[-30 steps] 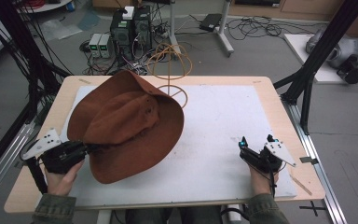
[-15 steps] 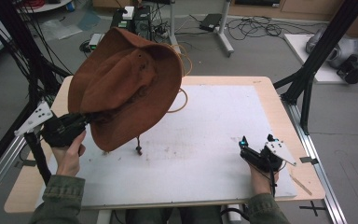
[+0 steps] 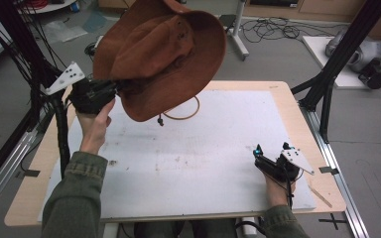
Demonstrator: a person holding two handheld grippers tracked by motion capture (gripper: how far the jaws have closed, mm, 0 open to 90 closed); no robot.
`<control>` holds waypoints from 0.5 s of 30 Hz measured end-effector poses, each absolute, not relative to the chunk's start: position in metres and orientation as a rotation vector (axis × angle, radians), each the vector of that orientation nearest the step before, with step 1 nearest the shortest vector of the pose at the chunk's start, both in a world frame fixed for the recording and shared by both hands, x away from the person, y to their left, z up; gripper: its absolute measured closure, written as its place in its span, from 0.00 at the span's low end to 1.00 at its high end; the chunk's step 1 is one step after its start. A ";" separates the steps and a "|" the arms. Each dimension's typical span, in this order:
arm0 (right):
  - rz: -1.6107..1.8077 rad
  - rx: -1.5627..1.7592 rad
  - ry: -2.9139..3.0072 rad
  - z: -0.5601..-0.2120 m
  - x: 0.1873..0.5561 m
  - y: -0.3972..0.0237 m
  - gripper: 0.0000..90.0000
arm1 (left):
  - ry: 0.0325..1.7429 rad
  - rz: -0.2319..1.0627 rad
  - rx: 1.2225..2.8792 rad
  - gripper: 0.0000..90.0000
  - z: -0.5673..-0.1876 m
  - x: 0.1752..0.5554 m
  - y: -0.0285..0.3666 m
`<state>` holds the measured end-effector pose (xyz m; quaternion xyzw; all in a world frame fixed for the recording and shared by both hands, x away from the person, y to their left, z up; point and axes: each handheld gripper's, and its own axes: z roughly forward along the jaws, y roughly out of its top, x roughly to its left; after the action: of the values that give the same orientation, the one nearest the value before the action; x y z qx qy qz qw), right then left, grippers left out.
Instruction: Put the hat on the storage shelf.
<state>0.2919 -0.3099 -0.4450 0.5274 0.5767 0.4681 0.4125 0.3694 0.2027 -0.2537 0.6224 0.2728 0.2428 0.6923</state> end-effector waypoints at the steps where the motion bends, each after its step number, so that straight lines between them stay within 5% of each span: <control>1: 1.178 1.328 1.454 -0.445 0.292 -0.310 0.06 | 0.610 0.542 1.391 0.98 -0.254 0.369 0.203; 15: 1.194 1.337 1.455 -0.447 0.295 -0.313 0.06 | 0.632 0.560 1.452 0.98 -0.225 0.447 0.159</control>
<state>0.2947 -0.3126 -0.4469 0.5298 0.5763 0.4730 0.4044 0.4473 0.1586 -0.2248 0.6436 0.2800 0.2483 0.6676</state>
